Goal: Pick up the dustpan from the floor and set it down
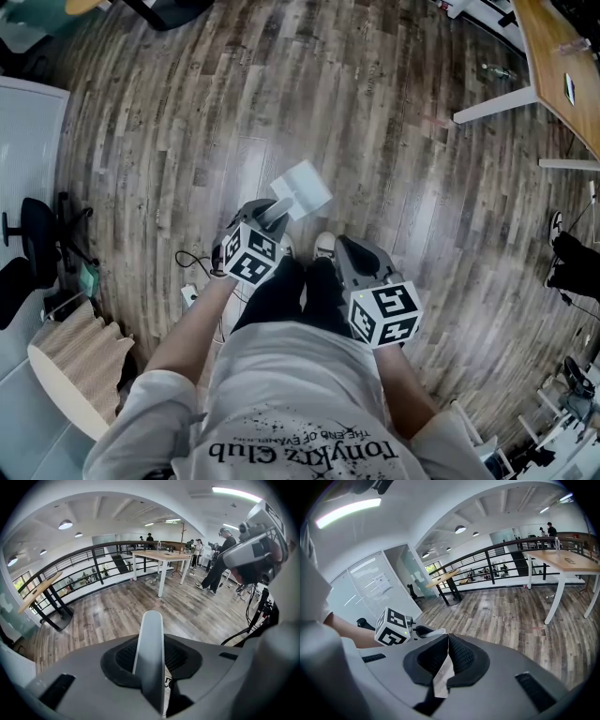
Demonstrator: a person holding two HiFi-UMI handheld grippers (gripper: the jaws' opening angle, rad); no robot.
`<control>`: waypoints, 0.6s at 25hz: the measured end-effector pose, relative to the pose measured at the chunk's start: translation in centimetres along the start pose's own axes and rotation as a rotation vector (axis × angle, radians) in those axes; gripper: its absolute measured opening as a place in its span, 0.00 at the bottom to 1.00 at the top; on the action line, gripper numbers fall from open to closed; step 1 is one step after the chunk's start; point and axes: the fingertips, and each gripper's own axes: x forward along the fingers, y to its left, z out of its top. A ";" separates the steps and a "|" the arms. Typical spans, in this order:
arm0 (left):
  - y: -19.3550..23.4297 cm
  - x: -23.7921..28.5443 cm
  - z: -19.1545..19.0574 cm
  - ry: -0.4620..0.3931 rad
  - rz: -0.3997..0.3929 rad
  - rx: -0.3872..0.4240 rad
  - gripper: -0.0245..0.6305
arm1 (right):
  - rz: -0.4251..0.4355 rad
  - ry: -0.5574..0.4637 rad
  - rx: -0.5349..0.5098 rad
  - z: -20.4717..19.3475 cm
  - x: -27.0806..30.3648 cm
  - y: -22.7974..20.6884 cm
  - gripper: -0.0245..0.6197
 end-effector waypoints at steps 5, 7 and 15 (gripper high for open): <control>0.1 0.1 -0.9 0.033 0.003 -0.015 0.22 | 0.004 0.001 0.000 -0.1 0.2 -0.2 0.08; 0.3 0.1 -1.2 0.038 0.004 -0.017 0.22 | 0.006 0.002 0.001 -0.1 0.4 -0.1 0.08; 0.6 -0.3 -1.6 0.055 0.010 -0.020 0.23 | 0.019 -0.002 -0.007 0.1 0.7 0.9 0.08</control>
